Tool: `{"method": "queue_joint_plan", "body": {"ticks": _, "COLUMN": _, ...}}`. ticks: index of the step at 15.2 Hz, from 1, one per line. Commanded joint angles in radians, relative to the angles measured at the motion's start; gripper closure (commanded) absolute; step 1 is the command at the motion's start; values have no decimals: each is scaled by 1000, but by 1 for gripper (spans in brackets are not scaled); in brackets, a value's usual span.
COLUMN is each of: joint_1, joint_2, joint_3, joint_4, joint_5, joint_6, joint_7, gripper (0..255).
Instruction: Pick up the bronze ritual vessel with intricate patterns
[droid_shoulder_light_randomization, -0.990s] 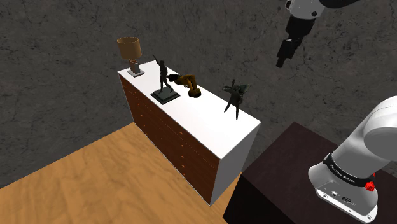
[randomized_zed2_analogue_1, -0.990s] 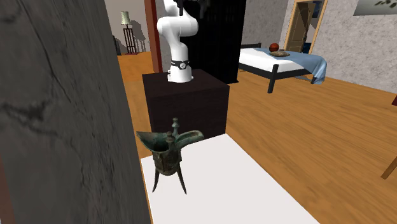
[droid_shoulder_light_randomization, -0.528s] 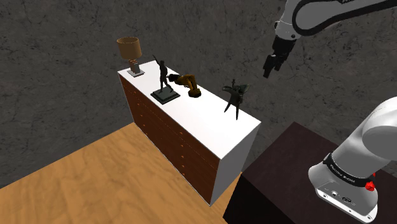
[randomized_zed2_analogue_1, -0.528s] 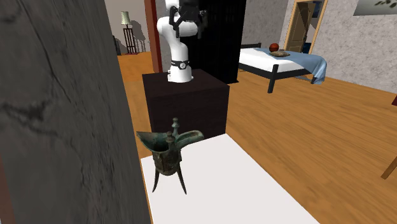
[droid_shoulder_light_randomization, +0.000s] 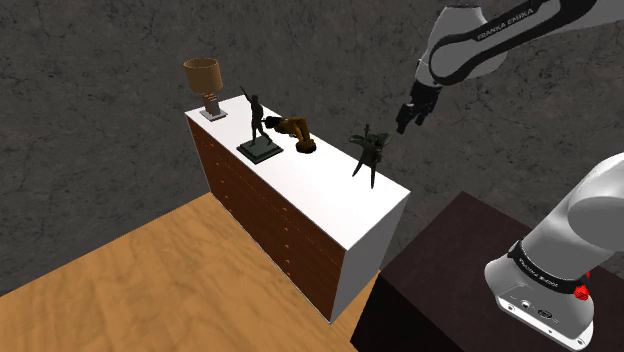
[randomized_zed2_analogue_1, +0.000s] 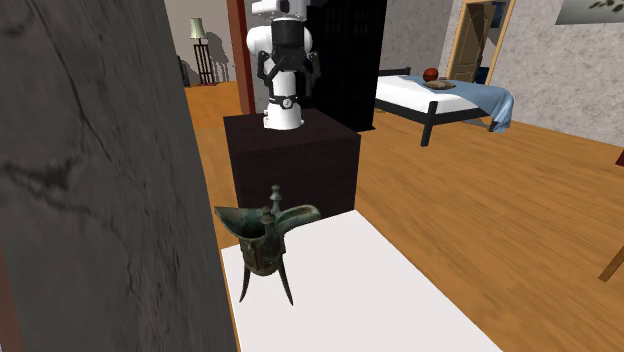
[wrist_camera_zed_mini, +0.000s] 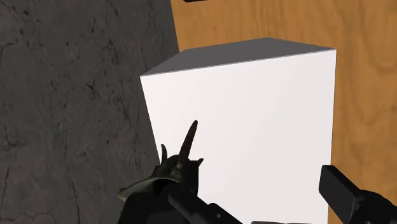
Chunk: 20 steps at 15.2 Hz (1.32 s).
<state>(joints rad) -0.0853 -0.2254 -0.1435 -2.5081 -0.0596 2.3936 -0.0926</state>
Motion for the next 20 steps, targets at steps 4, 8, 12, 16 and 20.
{"method": "queue_joint_plan", "body": {"ticks": 4, "joint_1": -6, "joint_2": 199, "joint_3": -35, "joint_4": 59, "joint_5": 83, "joint_6": 156, "joint_7": -40, "gripper": 0}}
{"method": "queue_joint_plan", "body": {"ticks": 8, "joint_1": -23, "joint_2": 362, "joint_3": -40, "joint_4": 132, "joint_5": 192, "joint_6": 251, "joint_7": -101, "gripper": 0}}
{"method": "queue_joint_plan", "body": {"ticks": 12, "joint_1": -68, "joint_2": 524, "joint_3": -13, "joint_4": 228, "joint_5": 308, "joint_6": 321, "joint_7": -168, "gripper": 0}}
{"method": "queue_joint_plan", "body": {"ticks": 16, "joint_1": -130, "joint_2": 681, "joint_3": 33, "joint_4": 344, "joint_5": 399, "joint_6": 369, "joint_7": -217, "gripper": 0}}
{"method": "queue_joint_plan", "body": {"ticks": 20, "joint_1": -191, "joint_2": 836, "joint_3": 74, "joint_4": 478, "joint_5": 459, "joint_6": 398, "joint_7": -244, "gripper": 0}}
